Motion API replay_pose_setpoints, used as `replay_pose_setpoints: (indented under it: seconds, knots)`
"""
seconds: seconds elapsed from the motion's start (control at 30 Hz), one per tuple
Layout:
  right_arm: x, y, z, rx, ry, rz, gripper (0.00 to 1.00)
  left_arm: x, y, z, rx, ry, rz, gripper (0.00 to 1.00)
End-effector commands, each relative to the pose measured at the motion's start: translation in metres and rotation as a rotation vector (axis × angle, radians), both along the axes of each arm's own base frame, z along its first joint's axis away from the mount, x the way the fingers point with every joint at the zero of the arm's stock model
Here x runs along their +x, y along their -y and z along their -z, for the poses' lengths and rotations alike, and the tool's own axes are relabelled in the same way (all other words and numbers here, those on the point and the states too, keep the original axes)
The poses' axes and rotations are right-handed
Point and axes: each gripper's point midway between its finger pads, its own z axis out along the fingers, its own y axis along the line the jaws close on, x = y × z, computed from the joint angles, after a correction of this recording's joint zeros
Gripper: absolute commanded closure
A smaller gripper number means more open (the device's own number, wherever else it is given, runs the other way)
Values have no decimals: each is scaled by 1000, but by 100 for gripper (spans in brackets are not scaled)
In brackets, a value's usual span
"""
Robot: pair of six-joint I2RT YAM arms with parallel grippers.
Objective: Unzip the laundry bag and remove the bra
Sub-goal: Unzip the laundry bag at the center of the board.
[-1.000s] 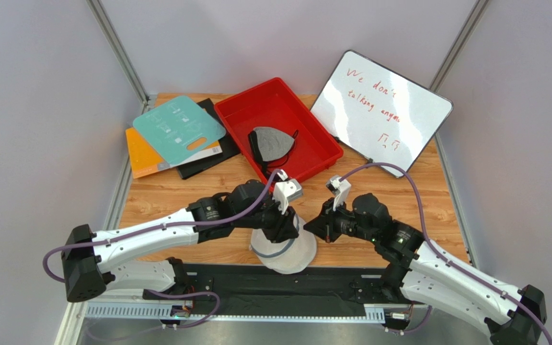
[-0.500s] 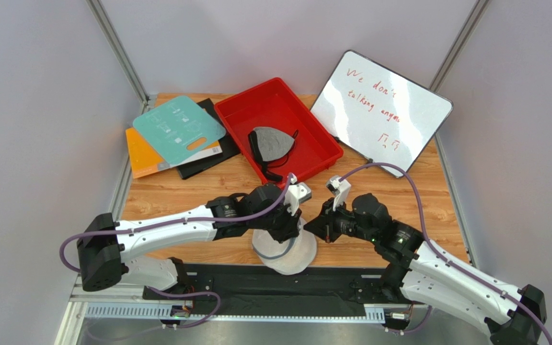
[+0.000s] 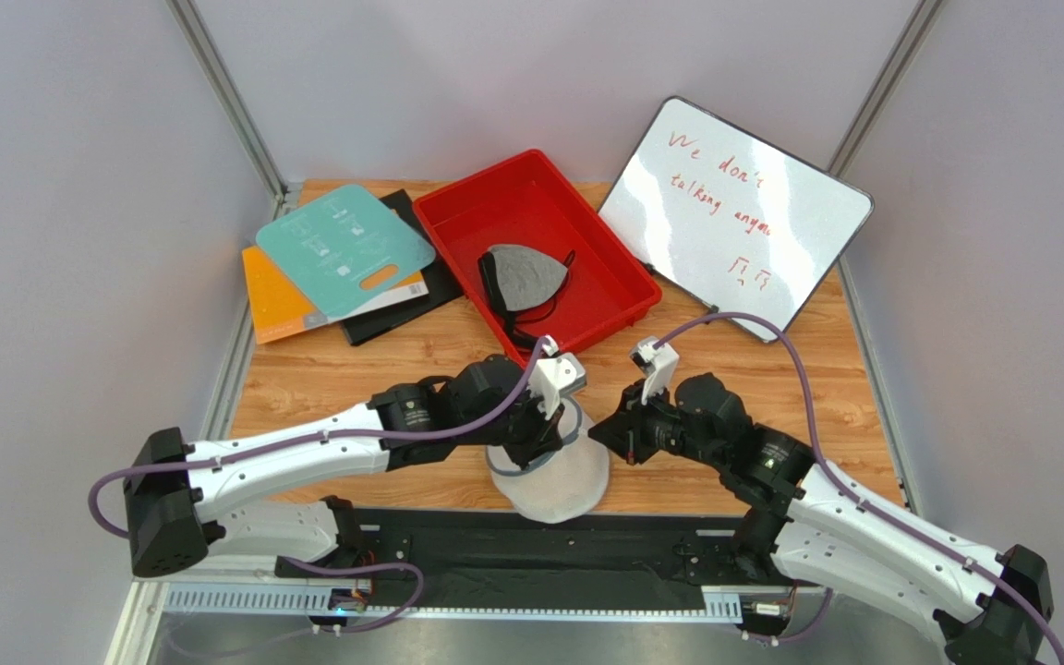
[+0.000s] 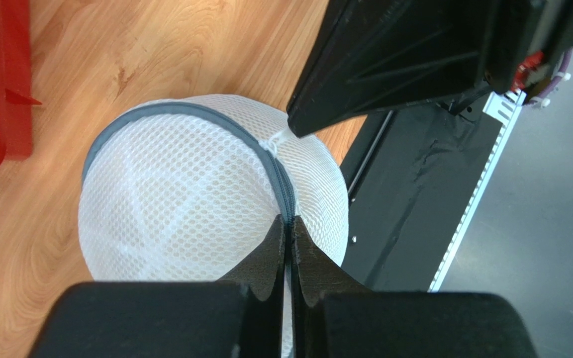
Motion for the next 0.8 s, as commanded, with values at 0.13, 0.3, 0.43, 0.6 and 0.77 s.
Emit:
replay_pose_setpoints:
  seconds: [0.13, 0.3, 0.43, 0.6, 0.77]
  knots:
    - [16, 8, -2, -37, 49, 79, 100, -9, -12, -18, -36, 74, 74, 100]
    - [24, 16, -3, -65, 69, 129, 100, -1, -25, -10, 16, 105, 23, 100]
    - [22, 13, -9, -50, 71, 117, 100, 3, -35, -4, 55, 119, -9, 100]
    - [10, -1, -28, 37, 63, 41, 100, 0, -29, -16, 1, 135, 25, 55]
    - [-3, -18, -34, 78, 52, -25, 100, 3, -11, -28, -17, 146, 65, 25]
